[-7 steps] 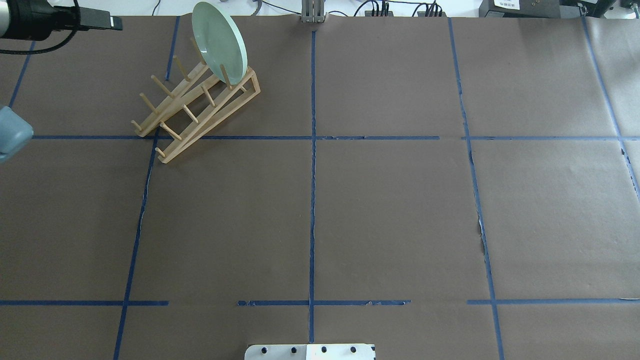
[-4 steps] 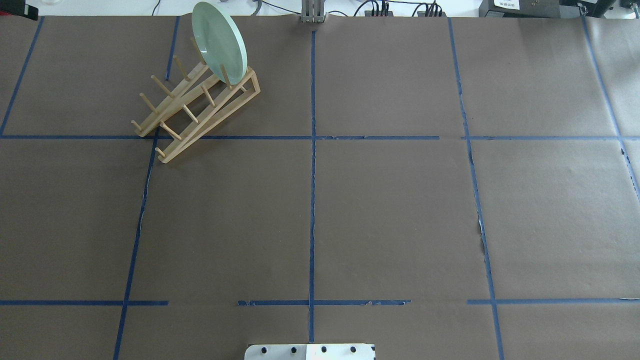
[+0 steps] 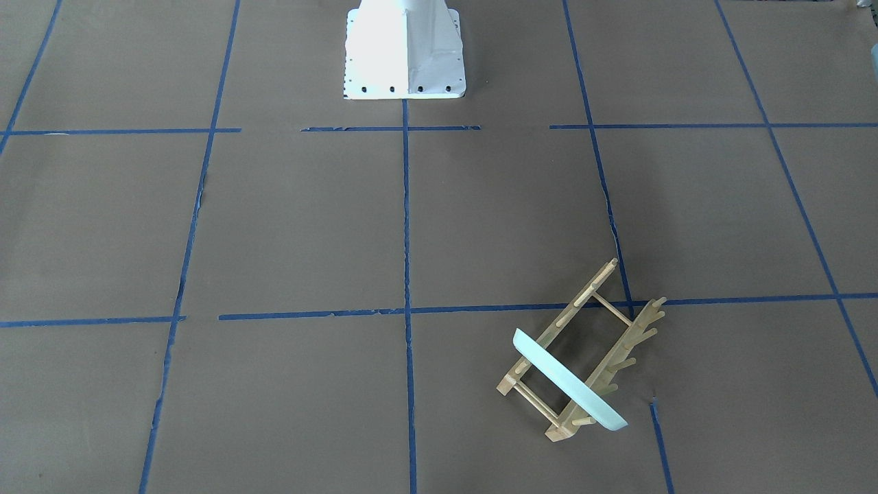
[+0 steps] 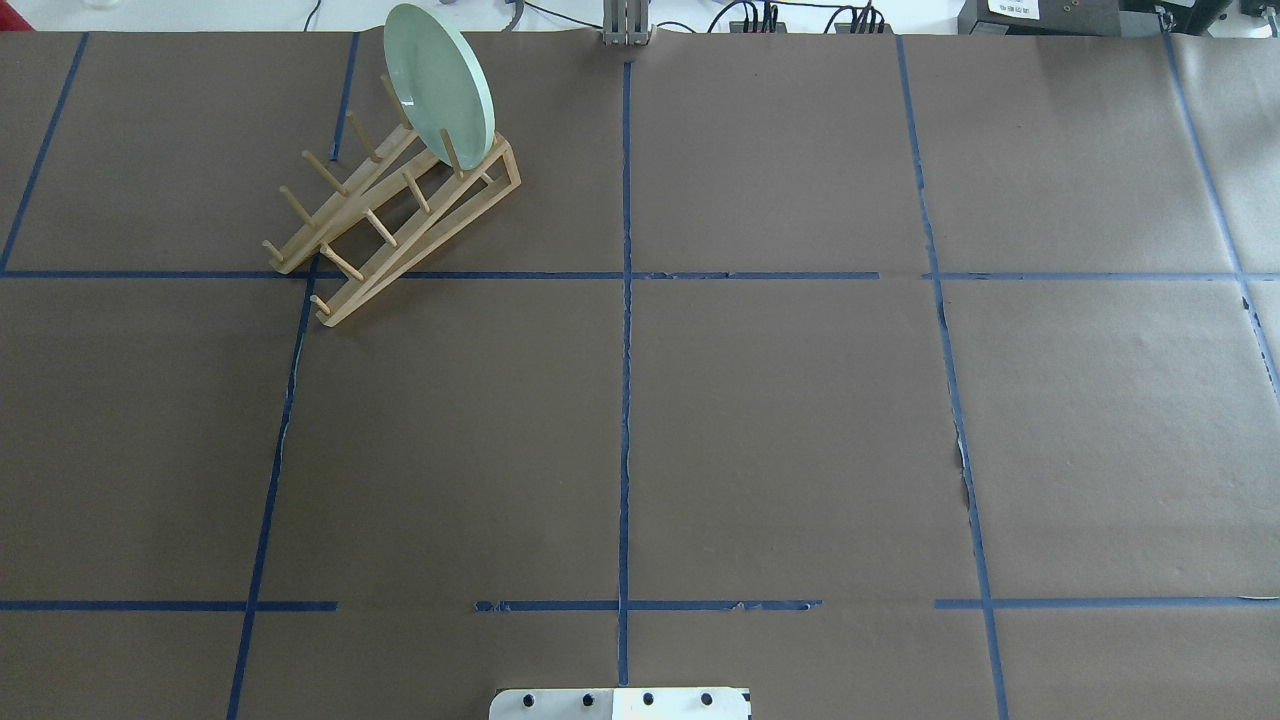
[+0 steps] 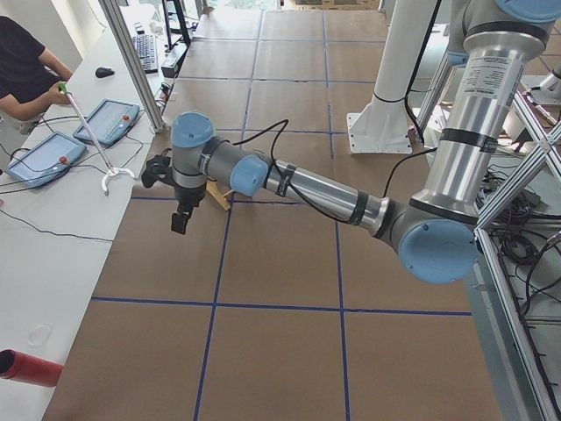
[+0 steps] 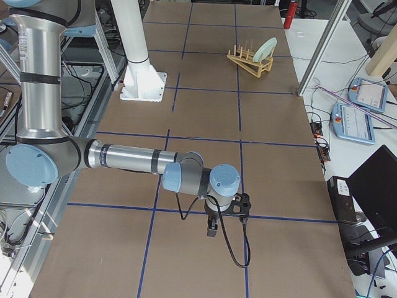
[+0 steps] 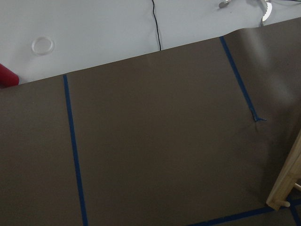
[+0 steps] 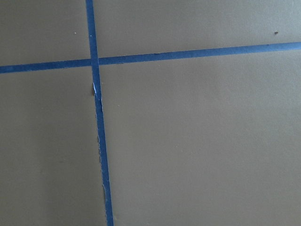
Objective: Place plate on rack
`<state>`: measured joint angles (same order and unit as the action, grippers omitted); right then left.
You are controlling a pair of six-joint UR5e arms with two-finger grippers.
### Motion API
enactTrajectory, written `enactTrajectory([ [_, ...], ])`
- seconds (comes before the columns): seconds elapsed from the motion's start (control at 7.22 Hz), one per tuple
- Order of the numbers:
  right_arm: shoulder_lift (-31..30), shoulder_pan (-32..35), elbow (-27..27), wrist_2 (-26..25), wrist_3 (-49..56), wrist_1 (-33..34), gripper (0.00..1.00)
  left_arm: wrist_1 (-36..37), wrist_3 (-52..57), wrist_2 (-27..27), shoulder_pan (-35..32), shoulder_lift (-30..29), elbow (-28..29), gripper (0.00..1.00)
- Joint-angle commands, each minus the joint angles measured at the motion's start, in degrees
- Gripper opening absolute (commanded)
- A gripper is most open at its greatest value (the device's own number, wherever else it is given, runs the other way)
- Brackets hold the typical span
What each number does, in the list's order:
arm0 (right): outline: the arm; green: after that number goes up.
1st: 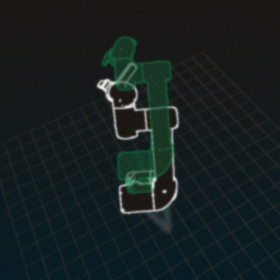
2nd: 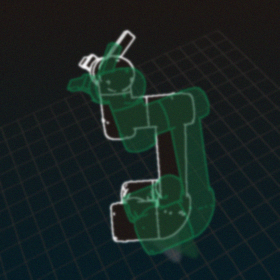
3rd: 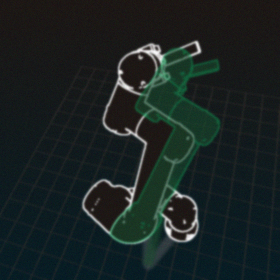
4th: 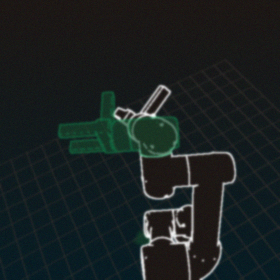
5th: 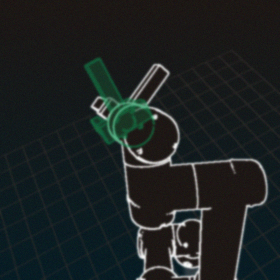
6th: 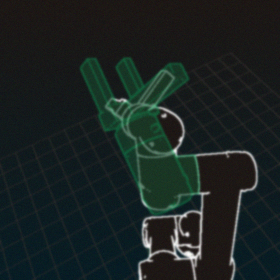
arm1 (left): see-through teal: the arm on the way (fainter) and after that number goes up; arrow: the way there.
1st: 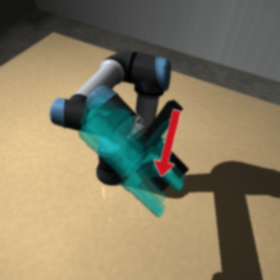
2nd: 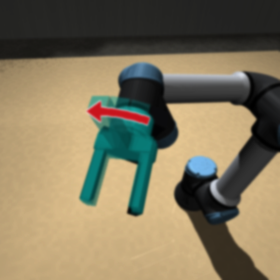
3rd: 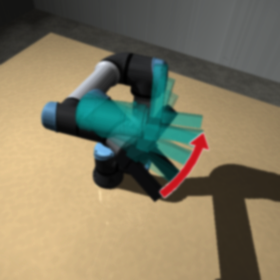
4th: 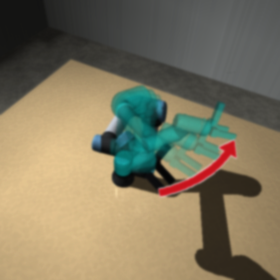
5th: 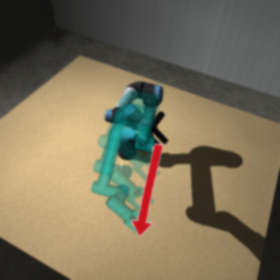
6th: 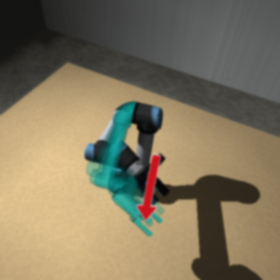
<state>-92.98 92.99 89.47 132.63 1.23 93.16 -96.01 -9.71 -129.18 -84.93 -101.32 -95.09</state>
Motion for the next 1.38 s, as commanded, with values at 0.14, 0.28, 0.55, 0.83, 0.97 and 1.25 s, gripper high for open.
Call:
enactTrajectory([
  [0.14,0.0,0.0,0.0,0.0,0.0,0.0,1.00,1.3,7.4,-3.0,-3.0,12.3,0.4,1.00],
  [0.28,0.0,0.0,0.0,0.0,0.0,0.0,1.00,1.0,7.5,-6.2,-3.0,14.5,0.3,1.00],
  [0.55,0.0,0.0,0.0,0.0,0.0,0.0,1.00,1.5,7.8,-6.2,-3.0,15.2,0.7,1.00],
  [0.83,0.0,0.0,0.0,0.0,0.0,0.0,1.00,1.8,7.9,-6.2,-3.2,15.3,0.7,1.00],
  [0.97,0.0,0.0,0.0,0.0,0.0,0.0,1.00,1.8,7.9,-6.2,-3.3,15.3,0.7,1.00],
  [1.25,0.0,0.0,0.0,0.0,0.0,0.0,1.00,1.7,7.9,-5.7,-3.3,15.4,0.8,1.00],
])
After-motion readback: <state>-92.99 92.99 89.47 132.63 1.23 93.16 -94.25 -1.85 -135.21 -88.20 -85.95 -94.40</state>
